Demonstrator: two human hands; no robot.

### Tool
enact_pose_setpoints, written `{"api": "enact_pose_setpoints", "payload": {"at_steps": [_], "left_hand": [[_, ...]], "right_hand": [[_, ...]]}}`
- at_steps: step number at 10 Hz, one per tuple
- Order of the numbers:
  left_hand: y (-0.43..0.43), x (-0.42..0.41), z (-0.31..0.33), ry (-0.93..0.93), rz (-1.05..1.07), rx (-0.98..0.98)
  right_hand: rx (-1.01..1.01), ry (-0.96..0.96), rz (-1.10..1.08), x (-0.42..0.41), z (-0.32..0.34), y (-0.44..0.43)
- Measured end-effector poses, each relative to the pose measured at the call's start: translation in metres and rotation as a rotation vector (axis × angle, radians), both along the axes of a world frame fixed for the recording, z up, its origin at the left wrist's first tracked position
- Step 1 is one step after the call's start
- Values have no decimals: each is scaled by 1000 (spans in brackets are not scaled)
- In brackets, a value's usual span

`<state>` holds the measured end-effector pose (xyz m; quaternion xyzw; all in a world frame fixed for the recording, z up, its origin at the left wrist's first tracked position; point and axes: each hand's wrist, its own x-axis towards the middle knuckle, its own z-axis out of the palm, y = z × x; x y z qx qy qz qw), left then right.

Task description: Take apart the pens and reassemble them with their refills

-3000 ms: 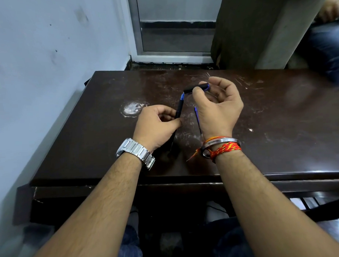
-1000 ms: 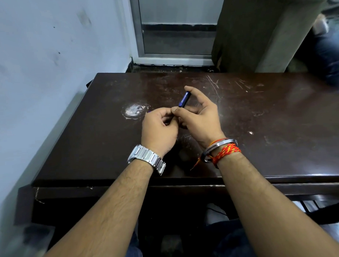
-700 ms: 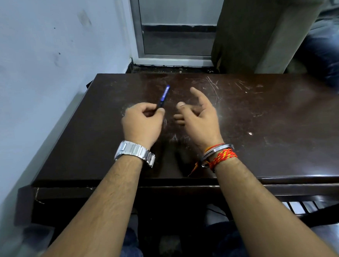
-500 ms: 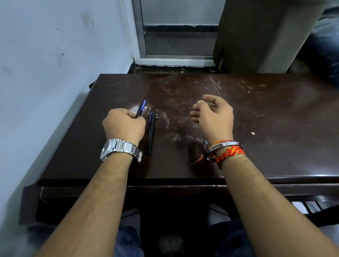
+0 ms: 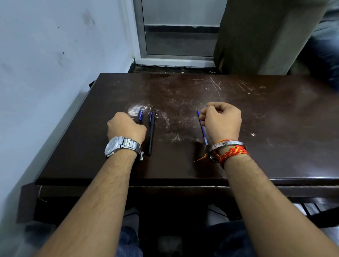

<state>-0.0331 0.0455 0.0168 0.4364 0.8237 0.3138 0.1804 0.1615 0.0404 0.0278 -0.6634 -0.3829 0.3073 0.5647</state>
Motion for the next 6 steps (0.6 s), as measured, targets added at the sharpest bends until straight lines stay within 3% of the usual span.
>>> {"api": "enact_pose_setpoints", "payload": {"at_steps": [4,6], "left_hand": [[-5,2,3,70,-19,0],[-11,12,10,152,-144,184]], "right_hand": [[-10,-105,47,-4,-1,-1],[81,-346,179,-10,-2,-7]]}}
